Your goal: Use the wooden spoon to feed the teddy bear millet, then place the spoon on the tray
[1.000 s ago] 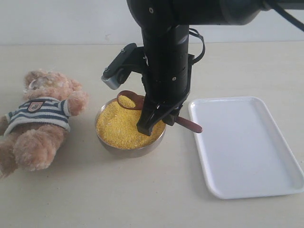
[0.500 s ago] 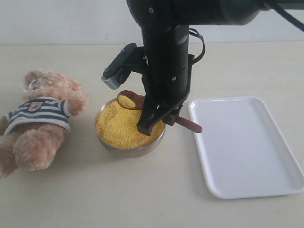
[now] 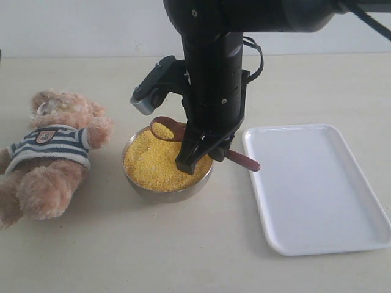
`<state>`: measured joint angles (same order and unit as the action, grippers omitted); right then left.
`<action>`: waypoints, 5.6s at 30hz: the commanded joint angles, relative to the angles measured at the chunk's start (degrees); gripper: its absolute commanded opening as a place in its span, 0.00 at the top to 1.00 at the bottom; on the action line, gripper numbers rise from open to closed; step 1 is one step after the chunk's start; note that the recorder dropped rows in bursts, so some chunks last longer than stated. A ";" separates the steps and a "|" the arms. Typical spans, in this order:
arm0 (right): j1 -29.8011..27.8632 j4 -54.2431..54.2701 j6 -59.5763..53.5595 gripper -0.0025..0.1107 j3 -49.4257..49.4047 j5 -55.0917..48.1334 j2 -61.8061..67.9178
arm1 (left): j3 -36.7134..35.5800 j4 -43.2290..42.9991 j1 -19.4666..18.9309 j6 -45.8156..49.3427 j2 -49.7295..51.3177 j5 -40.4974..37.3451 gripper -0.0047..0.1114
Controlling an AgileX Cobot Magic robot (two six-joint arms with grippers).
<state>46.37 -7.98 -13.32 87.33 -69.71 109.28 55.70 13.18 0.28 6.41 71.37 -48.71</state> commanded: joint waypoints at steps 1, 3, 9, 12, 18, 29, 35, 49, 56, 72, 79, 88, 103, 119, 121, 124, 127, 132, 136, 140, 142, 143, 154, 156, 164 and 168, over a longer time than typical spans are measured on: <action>-0.15 0.35 -0.24 0.98 0.28 -0.25 -0.84 | 4.22 -7.80 4.98 -7.78 6.63 0.90 0.93; -0.15 0.35 -0.24 0.98 0.28 -0.25 -0.84 | 6.35 -8.30 6.43 -8.17 9.86 0.70 0.93; -0.15 0.35 -0.36 0.98 0.28 -0.25 -0.84 | 13.46 -13.83 8.98 -10.71 21.20 -4.75 0.93; -0.15 0.35 -0.55 0.98 0.28 -0.25 -0.84 | 14.18 -15.62 8.98 -10.22 24.86 -5.93 0.93; -0.15 0.35 -0.77 0.98 0.28 -0.25 -0.84 | 14.18 -15.62 8.98 -8.42 25.60 -6.19 0.81; -0.15 0.60 -0.77 0.98 0.28 -0.25 -0.84 | 14.18 -15.09 8.98 -10.69 25.60 -11.17 0.37; -0.15 1.46 -1.10 0.98 0.28 -0.25 -0.84 | 14.18 -13.60 8.98 -11.65 25.60 -11.39 0.37; -0.15 1.58 -1.25 0.98 0.28 -0.25 -0.84 | 14.18 -11.27 8.98 -18.50 27.25 -12.57 0.37; -0.15 1.56 -1.40 0.98 0.28 -0.25 -0.84 | 14.18 -11.38 8.98 -18.50 30.12 -12.55 0.37; -0.15 1.56 -1.40 0.98 0.28 -0.25 -0.84 | 14.18 -14.67 8.98 -19.71 32.43 -12.60 0.31; -0.15 1.69 -1.40 0.98 0.28 -0.25 -0.84 | 14.18 -11.75 8.98 -19.45 32.95 -12.71 0.31; -0.15 1.69 -1.40 0.98 0.28 -0.25 -0.84 | 14.18 -11.98 8.98 -19.98 36.18 -12.60 0.31; -0.15 1.83 -1.64 0.98 0.28 -0.25 -0.84 | 14.18 -15.61 8.98 -21.04 44.99 -12.94 0.31; -0.15 1.83 -1.64 0.98 0.28 -0.25 -0.84 | 14.18 -16.01 8.98 -21.04 45.21 -12.47 0.54; -0.15 1.83 -1.64 0.98 0.28 -0.25 -0.84 | 14.18 -15.89 8.98 -21.16 45.21 -12.37 0.67; -0.15 1.83 -1.64 0.98 0.28 -0.25 -0.84 | 14.18 -16.02 8.98 -21.16 45.21 -12.22 0.85; -0.15 1.60 -1.64 0.98 0.28 -0.25 -0.84 | 14.18 -16.02 8.98 -19.20 45.21 -12.34 0.93; -0.15 1.01 -1.01 0.98 0.28 -0.25 -1.26 | 14.18 -17.64 8.98 -18.89 43.52 -13.77 0.93; -0.15 1.01 -0.77 0.98 0.28 -0.25 -2.86 | 14.18 -18.58 8.98 -15.72 36.83 -16.61 0.93; -0.15 0.61 -0.77 0.98 0.28 -0.25 -3.56 | 14.18 -18.58 8.98 -11.84 30.23 -18.98 0.93; -0.15 0.61 -0.77 0.98 0.28 -0.25 -3.56 | 14.18 -18.58 8.98 -11.53 29.03 -19.72 0.93; -0.15 0.61 -0.77 0.98 0.28 -0.25 -3.56 | 14.18 -18.58 8.98 -11.53 29.03 -20.41 0.93; -0.15 -1.72 -0.77 0.98 0.28 -0.25 -3.56 | 11.52 -18.74 16.32 -9.32 27.55 -21.26 0.93; -0.15 -1.72 -0.77 0.98 0.28 -0.25 -3.56 | 11.52 -18.89 17.29 -9.32 26.78 -21.26 0.93; -0.15 -1.73 -0.77 0.98 0.28 -0.25 -3.56 | 11.52 -20.50 18.94 -9.78 22.22 -21.26 0.93; -0.15 -1.73 -0.77 0.98 0.28 -0.25 -3.56 | 11.52 -20.50 18.94 -9.78 21.65 -21.26 0.93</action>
<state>46.37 -9.18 -14.30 87.33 -69.71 106.65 67.31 -6.80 18.70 -2.98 93.83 -69.75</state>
